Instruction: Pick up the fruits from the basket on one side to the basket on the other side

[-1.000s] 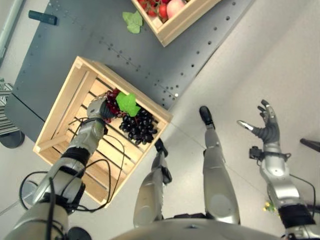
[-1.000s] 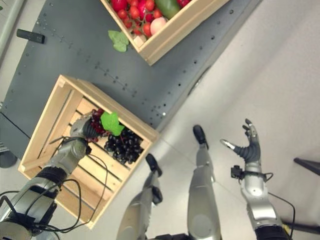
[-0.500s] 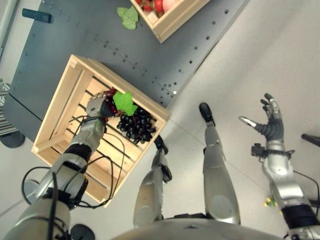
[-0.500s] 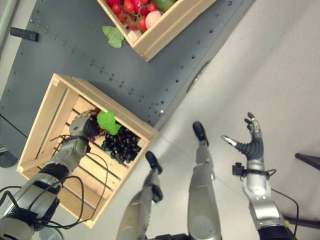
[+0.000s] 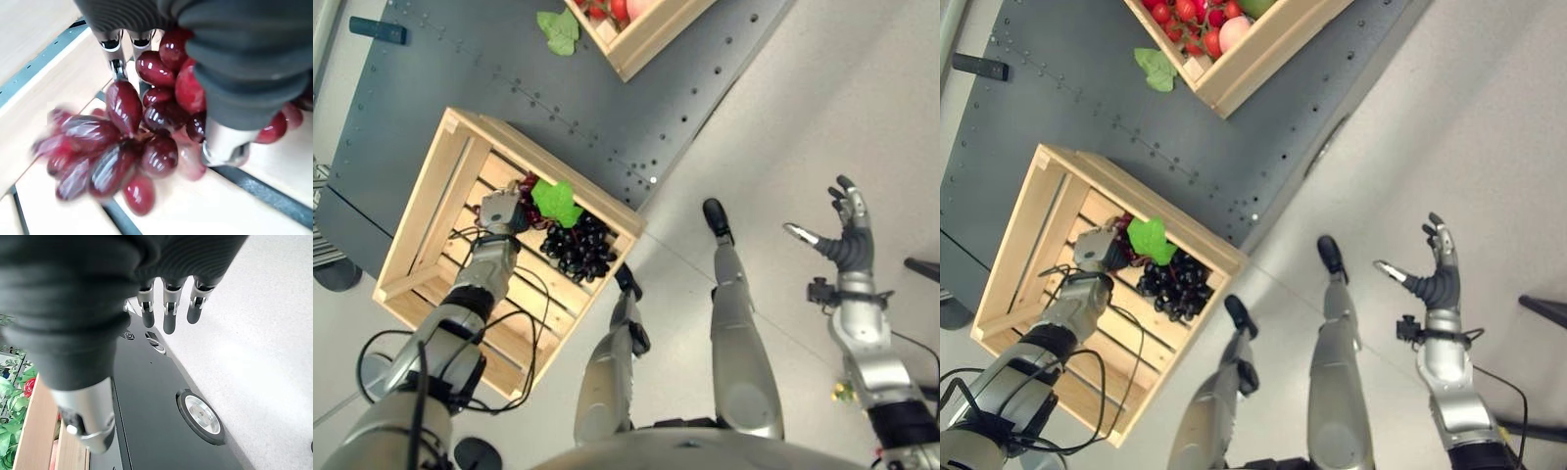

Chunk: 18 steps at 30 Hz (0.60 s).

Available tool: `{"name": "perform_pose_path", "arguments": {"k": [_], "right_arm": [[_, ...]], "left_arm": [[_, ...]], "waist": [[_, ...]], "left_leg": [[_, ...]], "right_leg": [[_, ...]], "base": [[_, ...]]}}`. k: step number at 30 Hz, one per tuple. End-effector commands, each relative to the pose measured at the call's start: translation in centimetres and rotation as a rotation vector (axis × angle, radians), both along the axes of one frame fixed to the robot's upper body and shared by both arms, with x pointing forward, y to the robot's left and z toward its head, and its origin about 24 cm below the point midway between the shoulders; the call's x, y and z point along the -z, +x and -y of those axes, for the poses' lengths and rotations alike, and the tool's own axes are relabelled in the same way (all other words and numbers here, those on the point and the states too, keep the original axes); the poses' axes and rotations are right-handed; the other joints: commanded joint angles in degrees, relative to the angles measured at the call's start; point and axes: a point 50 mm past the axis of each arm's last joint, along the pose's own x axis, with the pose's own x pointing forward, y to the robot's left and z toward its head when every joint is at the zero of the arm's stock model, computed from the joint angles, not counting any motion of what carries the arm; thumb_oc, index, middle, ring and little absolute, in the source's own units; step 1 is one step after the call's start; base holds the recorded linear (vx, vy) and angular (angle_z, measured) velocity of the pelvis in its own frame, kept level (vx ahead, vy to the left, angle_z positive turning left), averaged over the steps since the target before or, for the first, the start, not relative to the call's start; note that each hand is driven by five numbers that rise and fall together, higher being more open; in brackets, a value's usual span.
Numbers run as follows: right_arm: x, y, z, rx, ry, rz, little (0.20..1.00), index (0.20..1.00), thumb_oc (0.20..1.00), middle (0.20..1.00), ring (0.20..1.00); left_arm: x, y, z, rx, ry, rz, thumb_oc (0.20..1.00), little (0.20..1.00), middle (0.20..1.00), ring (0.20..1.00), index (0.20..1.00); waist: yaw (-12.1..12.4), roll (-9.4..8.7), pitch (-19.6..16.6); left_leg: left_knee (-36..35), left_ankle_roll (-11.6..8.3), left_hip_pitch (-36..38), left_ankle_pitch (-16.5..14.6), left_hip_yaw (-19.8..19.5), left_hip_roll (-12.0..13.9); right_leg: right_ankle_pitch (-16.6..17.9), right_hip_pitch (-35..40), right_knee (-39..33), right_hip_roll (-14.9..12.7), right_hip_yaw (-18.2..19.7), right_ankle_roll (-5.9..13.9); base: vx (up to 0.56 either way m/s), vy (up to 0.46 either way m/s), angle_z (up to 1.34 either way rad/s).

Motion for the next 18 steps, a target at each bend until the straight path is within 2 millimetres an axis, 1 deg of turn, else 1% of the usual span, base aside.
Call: {"name": "perform_pose_path", "arguments": {"k": [1,2,3,4,5,7,11,13,15,16,17,18], "right_arm": [[-2.7,-0.8,0.1,-0.002,-0.026,0.147,1.0,1.0,1.0,1.0,1.0],[-2.6,-0.7,0.1,0.002,-0.025,0.146,1.0,1.0,1.0,1.0,1.0],[-2.7,-0.7,0.1,0.001,-0.025,0.148,1.0,1.0,1.0,1.0,1.0],[-2.6,-0.7,0.1,0.004,-0.027,0.145,1.0,1.0,1.0,1.0,1.0],[-2.6,-0.6,0.1,0.002,-0.027,0.146,1.0,1.0,1.0,1.0,1.0],[-2.6,-0.6,0.0,0.0,-0.027,0.146,1.0,1.0,1.0,1.0,1.0],[-2.8,-0.3,-0.3,-0.021,-0.036,0.147,1.0,1.0,1.0,1.0,1.0],[-2.7,-0.3,-0.3,-0.025,-0.034,0.143,1.0,1.0,1.0,1.0,1.0],[-2.8,-0.3,-0.5,-0.035,-0.036,0.142,1.0,1.0,1.0,1.0,1.0],[-2.6,-0.3,-0.5,-0.041,-0.039,0.13,1.0,1.0,1.0,1.0,1.0],[-2.6,-0.3,-0.5,-0.042,-0.039,0.132,1.0,1.0,1.0,1.0,1.0],[-2.5,-0.3,-0.5,-0.045,-0.036,0.125,1.0,1.0,1.0,1.0,1.0]], "left_arm": [[4.6,-1.5,2.4,0.087,0.044,-0.238,0.2,0.2,0.2,0.2,0.2],[4.2,-1.2,2.8,0.096,0.019,-0.216,0.2,0.2,0.2,0.2,0.2],[4.2,-1.2,2.8,0.095,0.019,-0.215,0.2,0.2,0.2,0.2,0.2],[4.2,-1.3,2.8,0.082,-0.023,-0.203,0.2,0.2,0.2,0.2,0.2],[4.0,-1.2,2.7,0.071,-0.042,-0.19,0.2,0.2,0.2,0.2,0.2],[3.9,-1.3,2.7,0.07,-0.052,-0.18,0.2,0.2,0.2,0.2,0.2],[3.1,-1.3,1.6,0.033,-0.124,-0.116,0.2,0.2,0.2,0.2,0.2],[3.2,-1.4,1.3,0.021,-0.134,-0.113,0.2,0.2,0.2,0.2,0.2],[3.1,-1.5,1.1,0.016,-0.144,-0.105,0.2,0.2,0.2,0.2,0.2],[3.1,-1.7,0.9,-0.002,-0.202,-0.086,0.2,0.2,0.2,0.2,0.2],[3.1,-1.7,0.8,-0.003,-0.202,-0.085,0.2,0.2,0.2,0.2,0.2],[3.1,-1.8,0.6,-0.026,-0.258,-0.065,0.2,0.2,0.2,0.2,0.2]], "waist": [[-1.41,-2.1,3.02],[-1.35,-2.06,3.02],[-1.38,-2.1,3.02],[-1.23,-2.02,3.02],[-1.17,-2.0,3.02],[-1.17,-1.99,3.02],[-0.93,-2.12,3.02],[-0.97,-2.16,3.02],[-1.0,-2.4,3.02],[-0.88,-2.59,3.02],[-0.93,-2.63,3.02],[-0.8,-2.7,3.02]], "left_leg": [[5.0,0.83,-3.73,-0.7,-4.19,-0.47],[4.98,0.85,-3.5,-0.64,-4.4,-0.5],[4.99,0.84,-3.81,-0.26,-4.38,-0.5],[5.03,0.85,-3.35,-0.6,-4.51,-0.52],[5.03,0.84,-3.61,-0.14,-4.56,-0.54],[4.96,0.85,-3.46,-0.13,-4.65,-0.54],[4.87,0.77,-2.49,0.14,-5.18,-0.51],[4.86,0.79,-1.91,-0.23,-5.41,-0.48],[4.73,0.72,-1.66,0.19,-5.63,-0.44],[4.77,0.7,-0.9,-0.07,-5.86,-0.33],[4.75,0.68,-1.14,0.27,-5.85,-0.33],[4.75,0.64,-0.67,0.31,-5.99,-0.26]], "right_leg": [[-10.7,-0.13,7.85,4.11,-1.11,-1.12],[-10.7,0.16,7.82,4.06,-1.29,-1.19],[-10.28,-0.14,7.77,4.07,-1.25,-1.23],[-10.66,0.36,7.78,4.0,-1.4,-1.22],[-10.2,0.21,7.67,4.0,-1.37,-1.28],[-10.18,0.42,7.57,3.92,-1.48,-1.31],[-10.14,2.09,7.4,3.92,-1.92,-1.47],[-10.61,2.74,7.44,3.93,-2.07,-1.47],[-10.22,3.26,7.28,3.93,-2.26,-1.54],[-10.62,4.31,7.33,3.95,-2.54,-1.6],[-10.25,4.1,7.25,3.95,-2.51,-1.63],[-10.29,4.67,7.23,3.93,-2.63,-1.68]], "base": [[0.0,0.0,0.0],[0.0,0.0,0.0],[0.0,0.0,0.0],[-0.03,-0.008,0.03],[0.0,0.0,0.0],[-0.02,-0.006,0.01],[-0.02,-0.008,0.07],[-0.01,-0.016,0.07],[-0.03,-0.033,0.05],[0.0,0.0,0.0],[-0.03,-0.036,0.02],[-0.03,-0.03,0.03]]}}
